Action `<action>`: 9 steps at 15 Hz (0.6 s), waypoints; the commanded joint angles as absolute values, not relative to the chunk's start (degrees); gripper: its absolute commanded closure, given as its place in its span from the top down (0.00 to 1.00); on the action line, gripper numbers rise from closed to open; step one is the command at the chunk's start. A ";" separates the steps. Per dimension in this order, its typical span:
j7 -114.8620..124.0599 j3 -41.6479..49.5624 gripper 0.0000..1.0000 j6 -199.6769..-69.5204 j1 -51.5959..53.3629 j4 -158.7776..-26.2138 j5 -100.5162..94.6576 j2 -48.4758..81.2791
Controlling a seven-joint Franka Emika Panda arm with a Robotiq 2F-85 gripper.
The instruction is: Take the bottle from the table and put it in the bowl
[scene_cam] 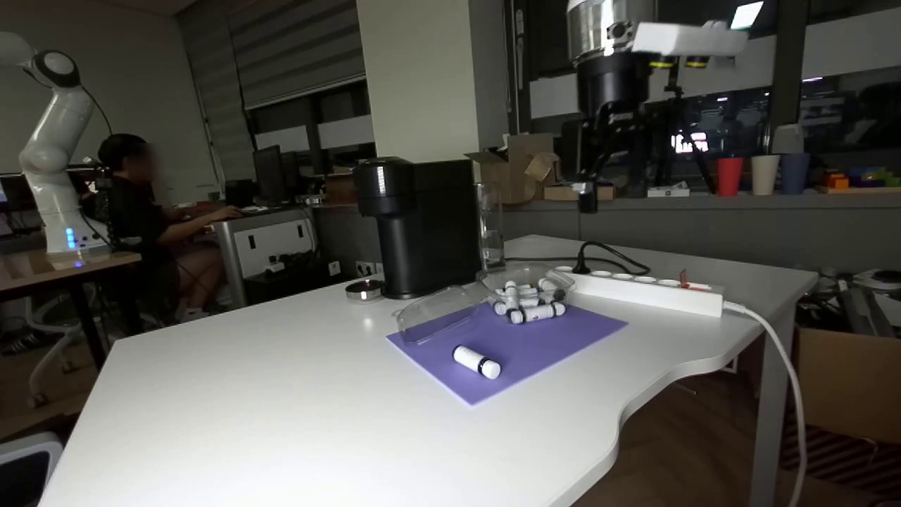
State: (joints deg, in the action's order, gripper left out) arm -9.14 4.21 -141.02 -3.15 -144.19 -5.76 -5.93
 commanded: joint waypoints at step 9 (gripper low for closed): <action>-2.59 -1.56 1.00 -155.50 3.10 -141.12 -9.76 10.73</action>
State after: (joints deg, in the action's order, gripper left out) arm -2.44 -1.62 -155.65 3.03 -141.17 -9.90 10.78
